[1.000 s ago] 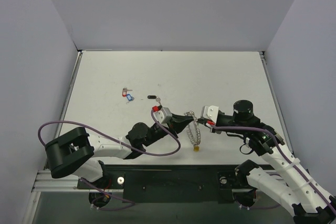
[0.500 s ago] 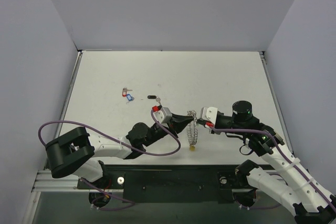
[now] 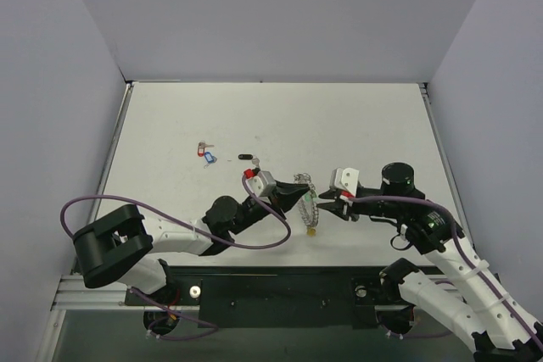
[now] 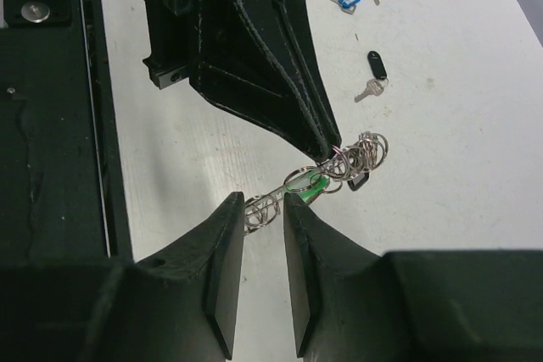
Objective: Put the keys on the keyring
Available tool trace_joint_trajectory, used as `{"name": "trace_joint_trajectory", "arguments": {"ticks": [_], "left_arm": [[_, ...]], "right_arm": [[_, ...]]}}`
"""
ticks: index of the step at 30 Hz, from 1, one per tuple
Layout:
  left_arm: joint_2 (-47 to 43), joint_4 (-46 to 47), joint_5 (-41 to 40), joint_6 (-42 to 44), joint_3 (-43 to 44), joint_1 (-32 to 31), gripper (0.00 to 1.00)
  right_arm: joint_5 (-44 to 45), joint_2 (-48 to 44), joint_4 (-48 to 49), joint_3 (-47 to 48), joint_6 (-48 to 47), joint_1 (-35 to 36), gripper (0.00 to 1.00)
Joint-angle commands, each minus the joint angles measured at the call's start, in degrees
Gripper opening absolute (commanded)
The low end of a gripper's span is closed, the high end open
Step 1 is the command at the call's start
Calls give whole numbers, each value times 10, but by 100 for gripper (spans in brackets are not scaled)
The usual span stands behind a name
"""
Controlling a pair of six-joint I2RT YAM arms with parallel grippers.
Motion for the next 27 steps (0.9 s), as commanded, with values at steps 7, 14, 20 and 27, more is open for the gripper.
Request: {"name": "trace_joint_trajectory", "arguments": {"ticks": [7,14,20,27], "left_arm": [[-37,151,111,19,-14,17,0],[-55,137,161,16,-11,19,0],[-53,145,178,6,-6,18,0],[-51,155,185,-3,-5,18,0]], "right_arm": [[-94,24,32,42,122,-86,25],[-167,46,32,13,68,-87,26],[-182,60,40,13,44,-81,24],[-201,65,43,10,44,-79,15]]}}
